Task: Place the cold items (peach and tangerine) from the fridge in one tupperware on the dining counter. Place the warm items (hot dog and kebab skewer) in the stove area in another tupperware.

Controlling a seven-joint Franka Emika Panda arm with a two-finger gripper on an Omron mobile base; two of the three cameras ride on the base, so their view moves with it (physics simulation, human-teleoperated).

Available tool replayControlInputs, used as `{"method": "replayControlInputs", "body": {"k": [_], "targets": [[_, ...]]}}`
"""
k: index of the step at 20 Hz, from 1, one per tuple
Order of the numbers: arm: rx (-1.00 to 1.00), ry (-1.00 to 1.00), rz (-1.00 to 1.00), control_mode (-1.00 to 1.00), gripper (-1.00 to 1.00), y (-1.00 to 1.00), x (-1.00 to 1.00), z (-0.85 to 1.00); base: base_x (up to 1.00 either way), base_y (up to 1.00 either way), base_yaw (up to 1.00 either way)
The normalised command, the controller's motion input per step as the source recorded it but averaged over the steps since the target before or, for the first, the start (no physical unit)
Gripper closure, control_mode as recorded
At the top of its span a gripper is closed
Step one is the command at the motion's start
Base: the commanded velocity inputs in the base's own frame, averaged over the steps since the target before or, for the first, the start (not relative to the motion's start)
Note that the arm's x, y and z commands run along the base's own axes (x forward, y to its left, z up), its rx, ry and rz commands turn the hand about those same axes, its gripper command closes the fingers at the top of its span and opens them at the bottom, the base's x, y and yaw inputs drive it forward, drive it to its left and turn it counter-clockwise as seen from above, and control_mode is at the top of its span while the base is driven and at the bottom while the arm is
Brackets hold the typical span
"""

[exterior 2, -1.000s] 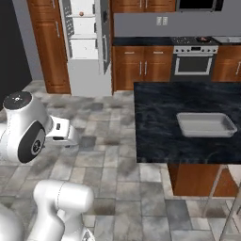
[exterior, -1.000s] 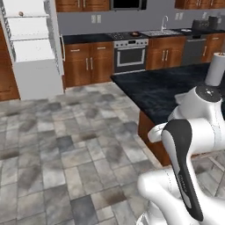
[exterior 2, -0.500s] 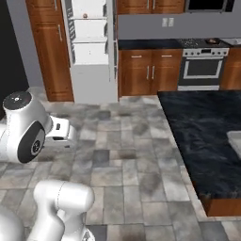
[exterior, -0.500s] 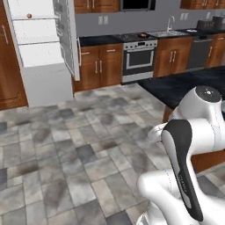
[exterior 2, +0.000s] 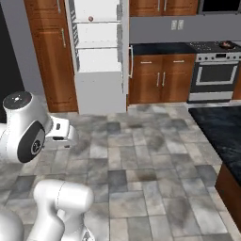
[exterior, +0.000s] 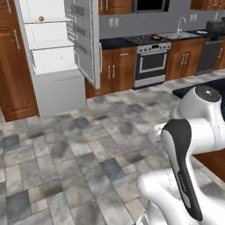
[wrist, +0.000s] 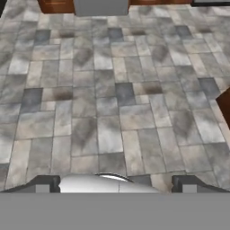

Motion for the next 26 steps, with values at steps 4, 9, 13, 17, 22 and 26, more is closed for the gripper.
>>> {"method": "replayControlInputs", "body": {"k": [4, 9, 13, 17, 22, 26], "targets": [[0.0, 0.0, 0.0, 1.0, -1.0, 0.0, 0.0, 0.0, 1.0, 1.0, -0.01], [0.0, 0.0, 0.0, 1.0, -1.0, 0.0, 0.0, 0.0, 1.0, 0.83, 0.0], [0.0, 0.0, 0.0, 1.0, -1.0, 0.0, 0.0, 0.0, 1.0, 0.6, 0.02], [0.0, 0.0, 0.0, 1.0, -1.0, 0.0, 0.0, 0.0, 1.0, 0.17, 0.13], [0.0, 0.0, 0.0, 1.0, -1.0, 0.0, 0.0, 0.0, 1.0, 0.01, 0.2], [0.0, 0.0, 0.0, 1.0, -1.0, 0.0, 0.0, 0.0, 1.0, -0.01, 0.26]]}}
